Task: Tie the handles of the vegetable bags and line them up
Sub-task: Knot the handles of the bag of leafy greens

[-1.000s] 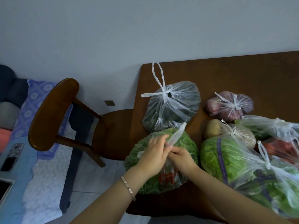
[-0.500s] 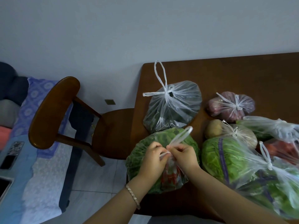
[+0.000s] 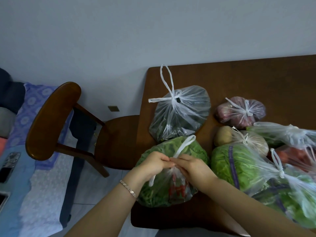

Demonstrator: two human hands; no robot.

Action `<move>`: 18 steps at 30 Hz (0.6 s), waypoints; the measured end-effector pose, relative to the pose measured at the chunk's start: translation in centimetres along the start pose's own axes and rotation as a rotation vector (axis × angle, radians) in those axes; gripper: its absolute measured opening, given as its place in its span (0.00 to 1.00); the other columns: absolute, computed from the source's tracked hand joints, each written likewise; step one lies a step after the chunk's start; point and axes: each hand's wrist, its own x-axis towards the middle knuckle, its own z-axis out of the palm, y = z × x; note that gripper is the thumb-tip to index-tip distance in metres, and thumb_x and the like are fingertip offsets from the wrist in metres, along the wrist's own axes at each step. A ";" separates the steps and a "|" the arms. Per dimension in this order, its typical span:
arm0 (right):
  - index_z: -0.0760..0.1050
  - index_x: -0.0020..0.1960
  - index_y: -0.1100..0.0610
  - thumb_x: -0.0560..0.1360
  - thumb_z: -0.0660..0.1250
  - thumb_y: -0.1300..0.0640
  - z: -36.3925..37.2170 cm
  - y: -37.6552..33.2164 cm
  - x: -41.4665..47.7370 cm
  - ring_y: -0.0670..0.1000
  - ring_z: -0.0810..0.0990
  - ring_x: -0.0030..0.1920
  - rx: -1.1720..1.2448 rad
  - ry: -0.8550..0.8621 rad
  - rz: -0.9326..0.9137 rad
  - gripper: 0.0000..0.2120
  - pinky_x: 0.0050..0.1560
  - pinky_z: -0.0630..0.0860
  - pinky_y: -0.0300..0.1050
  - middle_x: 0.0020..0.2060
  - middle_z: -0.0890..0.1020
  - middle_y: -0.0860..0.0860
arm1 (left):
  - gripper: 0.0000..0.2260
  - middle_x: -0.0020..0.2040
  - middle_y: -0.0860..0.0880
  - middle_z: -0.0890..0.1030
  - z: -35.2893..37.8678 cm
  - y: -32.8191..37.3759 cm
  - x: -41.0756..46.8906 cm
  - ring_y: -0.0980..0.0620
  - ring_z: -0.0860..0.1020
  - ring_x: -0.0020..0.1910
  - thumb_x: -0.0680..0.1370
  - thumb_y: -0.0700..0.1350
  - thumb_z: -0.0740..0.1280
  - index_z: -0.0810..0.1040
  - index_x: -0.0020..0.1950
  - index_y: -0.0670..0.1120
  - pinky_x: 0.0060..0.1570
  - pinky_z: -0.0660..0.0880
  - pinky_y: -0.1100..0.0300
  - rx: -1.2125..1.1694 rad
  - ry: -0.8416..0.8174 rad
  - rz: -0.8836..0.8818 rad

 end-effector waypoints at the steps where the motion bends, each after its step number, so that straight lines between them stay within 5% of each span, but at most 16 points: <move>1: 0.77 0.59 0.55 0.71 0.64 0.62 -0.2 -0.1 0.2 0.52 0.82 0.38 -0.057 -0.074 -0.004 0.17 0.35 0.77 0.40 0.42 0.82 0.52 | 0.12 0.49 0.45 0.81 -0.2 0.1 0.0 0.56 0.77 0.41 0.73 0.41 0.70 0.80 0.55 0.38 0.40 0.71 0.70 0.041 -0.023 0.008; 4: 0.70 0.64 0.54 0.74 0.60 0.67 -1.1 -0.5 1.1 0.56 0.78 0.51 -0.118 -0.280 0.089 0.21 0.51 0.74 0.49 0.54 0.76 0.54 | 0.13 0.50 0.46 0.82 -0.4 0.2 0.2 0.53 0.78 0.45 0.73 0.44 0.70 0.80 0.55 0.40 0.46 0.72 0.65 0.129 -0.027 0.014; 8: 0.68 0.61 0.59 0.73 0.57 0.70 -1.2 -1.0 2.0 0.57 0.75 0.55 -0.205 -0.400 0.208 0.17 0.54 0.71 0.48 0.57 0.71 0.55 | 0.09 0.41 0.45 0.77 0.3 -0.1 -0.3 0.53 0.74 0.37 0.75 0.46 0.68 0.82 0.48 0.41 0.36 0.67 0.65 0.206 0.003 0.114; 13: 0.72 0.57 0.61 0.74 0.59 0.67 -0.2 -0.7 1.6 0.55 0.74 0.53 -0.053 -0.349 0.257 0.12 0.56 0.73 0.45 0.55 0.70 0.55 | 0.08 0.41 0.48 0.73 1.6 -1.7 -0.9 0.52 0.72 0.39 0.74 0.43 0.66 0.78 0.46 0.38 0.36 0.65 0.63 0.401 0.192 0.364; 18: 0.76 0.55 0.60 0.77 0.59 0.61 -0.5 -0.4 0.9 0.55 0.77 0.51 0.136 -0.195 0.240 0.11 0.52 0.73 0.47 0.52 0.78 0.55 | 0.06 0.31 0.53 0.71 2.1 -2.3 -1.0 0.57 0.70 0.31 0.72 0.40 0.68 0.75 0.35 0.47 0.31 0.64 0.68 0.224 0.228 0.370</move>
